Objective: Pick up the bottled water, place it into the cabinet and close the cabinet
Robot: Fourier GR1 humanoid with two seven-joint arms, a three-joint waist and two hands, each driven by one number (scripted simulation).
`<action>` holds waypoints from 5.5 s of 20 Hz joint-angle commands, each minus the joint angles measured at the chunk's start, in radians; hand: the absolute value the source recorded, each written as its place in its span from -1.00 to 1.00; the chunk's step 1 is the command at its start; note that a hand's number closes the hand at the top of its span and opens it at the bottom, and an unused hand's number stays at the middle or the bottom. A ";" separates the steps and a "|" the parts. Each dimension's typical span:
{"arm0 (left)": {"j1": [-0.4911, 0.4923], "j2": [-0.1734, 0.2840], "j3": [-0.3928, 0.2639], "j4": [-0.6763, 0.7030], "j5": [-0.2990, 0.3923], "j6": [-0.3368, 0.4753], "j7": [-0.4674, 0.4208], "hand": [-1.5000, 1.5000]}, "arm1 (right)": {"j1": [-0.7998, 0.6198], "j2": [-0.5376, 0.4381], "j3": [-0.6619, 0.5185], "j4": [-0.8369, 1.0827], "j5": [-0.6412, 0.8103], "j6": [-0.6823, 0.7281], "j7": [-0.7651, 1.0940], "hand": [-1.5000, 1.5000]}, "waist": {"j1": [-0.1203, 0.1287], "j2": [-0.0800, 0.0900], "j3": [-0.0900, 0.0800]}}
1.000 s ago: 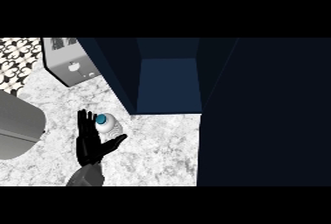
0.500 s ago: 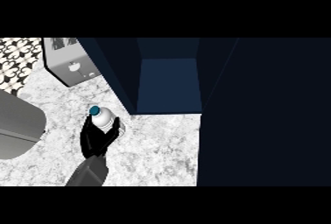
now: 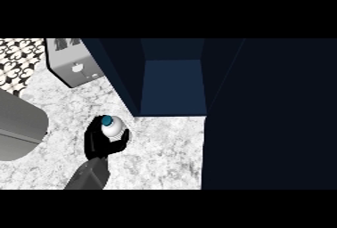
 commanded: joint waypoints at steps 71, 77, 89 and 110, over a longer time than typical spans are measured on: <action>-0.620 -0.034 -0.450 -0.073 0.097 0.761 0.430 1.00 | -0.200 -0.016 -0.184 0.025 -0.213 0.081 0.133 -1.00 | -0.042 0.010 0.001; -0.735 -0.025 -0.443 0.128 0.007 0.721 0.426 -1.00 | -0.212 0.000 -0.130 0.001 -0.206 0.064 0.173 -1.00 | -0.040 0.016 0.000; -0.828 -0.034 -0.387 0.279 0.008 0.680 0.401 -1.00 | -0.226 0.003 -0.148 0.022 -0.192 0.082 0.140 -1.00 | -0.049 0.016 0.000; -0.616 -0.034 -0.494 -0.166 0.128 0.520 0.438 -1.00 | -0.240 0.064 -0.035 -0.082 -0.140 0.003 0.265 -1.00 | 0.011 -0.006 0.000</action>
